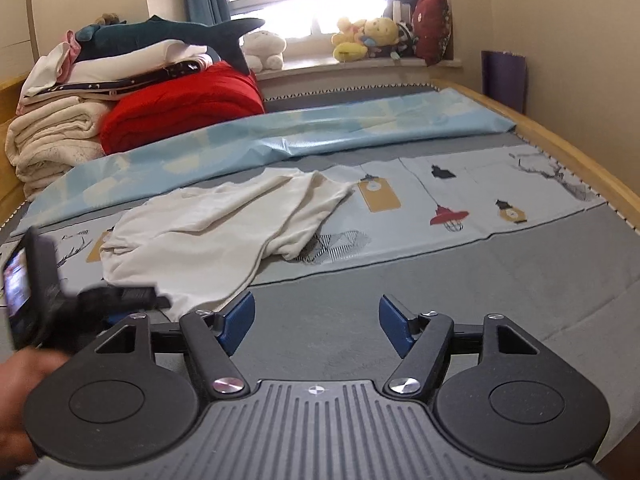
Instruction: Fold small clothes
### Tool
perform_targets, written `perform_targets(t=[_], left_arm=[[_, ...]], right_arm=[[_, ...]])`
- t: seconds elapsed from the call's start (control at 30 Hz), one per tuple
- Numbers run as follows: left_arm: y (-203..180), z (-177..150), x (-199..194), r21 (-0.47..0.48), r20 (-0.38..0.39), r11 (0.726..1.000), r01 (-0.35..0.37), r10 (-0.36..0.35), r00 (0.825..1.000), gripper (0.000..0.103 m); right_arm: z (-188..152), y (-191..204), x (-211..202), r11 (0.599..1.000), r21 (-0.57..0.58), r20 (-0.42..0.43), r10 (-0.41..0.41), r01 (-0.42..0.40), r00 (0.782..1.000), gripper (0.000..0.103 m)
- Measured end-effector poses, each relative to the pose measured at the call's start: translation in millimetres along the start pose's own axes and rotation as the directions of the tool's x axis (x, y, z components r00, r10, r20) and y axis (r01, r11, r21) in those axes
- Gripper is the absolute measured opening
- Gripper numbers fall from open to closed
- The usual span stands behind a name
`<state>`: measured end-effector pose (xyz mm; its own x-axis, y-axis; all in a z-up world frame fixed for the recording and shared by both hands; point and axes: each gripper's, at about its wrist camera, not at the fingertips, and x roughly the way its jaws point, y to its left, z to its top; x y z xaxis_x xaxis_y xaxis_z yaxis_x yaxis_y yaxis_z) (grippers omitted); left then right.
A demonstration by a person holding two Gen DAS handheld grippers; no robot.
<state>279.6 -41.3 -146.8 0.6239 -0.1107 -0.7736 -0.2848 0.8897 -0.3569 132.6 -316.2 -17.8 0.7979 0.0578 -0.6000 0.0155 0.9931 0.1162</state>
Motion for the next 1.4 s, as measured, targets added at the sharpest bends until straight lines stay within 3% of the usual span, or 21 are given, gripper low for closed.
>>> perform_targets(t=[0.07, 0.13, 0.17, 0.2, 0.27, 0.4, 0.57, 0.73, 0.87, 0.93, 0.97, 1.03, 1.1, 1.17, 1.23, 1.3, 1.4], left_arm=[[-3.4, 1.6, 14.2, -0.029, -0.038, 0.999, -0.015, 0.014, 0.999, 0.061], [-8.3, 1.1, 24.1, 0.005, -0.060, 1.000, -0.030, 0.030, 0.998, 0.059], [-10.5, 0.5, 27.7, 0.039, -0.069, 0.998, -0.052, 0.055, 0.996, 0.047], [-12.2, -0.4, 30.1, 0.078, -0.073, 0.994, -0.075, 0.081, 0.994, 0.024], [-9.6, -0.3, 28.7, 0.125, -0.088, 0.991, -0.057, 0.068, 0.994, 0.008], [6.2, 3.7, 1.1, 0.163, -0.071, 0.986, 0.016, -0.005, 0.997, 0.007], [27.8, 6.0, -50.2, 0.292, -0.087, 0.954, 0.061, -0.037, 0.996, 0.006], [67.1, 5.0, -117.7, 0.482, -0.099, 0.872, 0.088, -0.046, 0.994, 0.006], [127.0, 6.2, -154.0, 0.548, -0.140, 0.833, 0.074, 0.004, 0.990, 0.005], [166.6, 5.3, -160.4, 0.537, -0.162, 0.842, 0.048, 0.047, 0.986, 0.004], [188.8, 4.5, -162.7, 0.509, -0.169, 0.860, 0.033, 0.062, 0.984, 0.004], [227.8, 3.9, -161.0, 0.419, -0.211, 0.908, 0.001, 0.097, 0.973, 0.003], [251.1, 8.3, -163.6, 0.340, -0.249, 0.940, 0.001, 0.089, 0.964, 0.004], [258.0, 10.3, -168.1, 0.315, -0.262, 0.948, 0.044, 0.043, 0.964, 0.005], [257.5, 13.0, -169.4, 0.318, -0.258, 0.947, 0.036, 0.050, 0.965, 0.010], [255.0, 15.8, -165.6, 0.300, -0.257, 0.953, 0.042, 0.038, 0.966, 0.021], [254.5, 19.3, -157.0, 0.238, -0.263, 0.971, 0.032, 0.033, 0.964, 0.024]], right_arm=[[0.1, -4.5, 4.0, 1.000, 0.008, -0.023, -0.006, 0.006, 1.000, 0.070], [0.2, -6.4, 6.7, 1.000, 0.014, -0.038, -0.019, 0.020, 0.999, 0.070], [0.2, -6.8, 7.7, 0.999, 0.013, -0.043, -0.028, 0.029, 0.999, 0.070], [0.0, -6.8, 8.1, 0.999, 0.012, -0.046, -0.036, 0.037, 0.998, 0.070], [-0.1, -6.5, 9.1, 0.999, 0.009, -0.049, -0.044, 0.044, 0.998, 0.070], [-0.4, -1.1, 7.4, 0.998, -0.018, -0.047, -0.059, 0.059, 0.997, 0.070], [-1.1, 8.3, 3.1, 0.996, -0.048, -0.040, -0.074, 0.072, 0.996, 0.070], [-3.1, 13.6, -2.8, 0.995, -0.049, -0.028, -0.090, 0.088, 0.996, 0.070], [-7.1, 15.4, -8.2, 0.994, -0.055, -0.016, -0.101, 0.100, 0.995, 0.063], [-9.1, 16.4, -10.7, 0.993, -0.053, -0.010, -0.103, 0.103, 0.995, 0.050], [-9.4, 15.7, -11.2, 0.994, -0.046, -0.008, -0.103, 0.102, 0.995, 0.040], [-10.7, 12.9, -12.7, 0.994, -0.020, 0.003, -0.104, 0.104, 0.995, 0.031], [-11.4, 9.2, -12.1, 0.994, 0.006, 0.011, -0.113, 0.113, 0.993, 0.030], [-12.5, 6.5, -7.1, 0.993, 0.026, 0.000, -0.112, 0.112, 0.994, 0.030], [-12.7, 6.0, 6.9, 0.995, 0.025, -0.039, -0.095, 0.096, 0.995, 0.031], [-11.8, 8.3, 26.7, 0.998, 0.006, -0.086, -0.060, 0.061, 0.994, 0.031], [-8.7, 12.8, 60.2, 0.999, -0.040, -0.141, -0.027, 0.022, 0.990, 0.040]])
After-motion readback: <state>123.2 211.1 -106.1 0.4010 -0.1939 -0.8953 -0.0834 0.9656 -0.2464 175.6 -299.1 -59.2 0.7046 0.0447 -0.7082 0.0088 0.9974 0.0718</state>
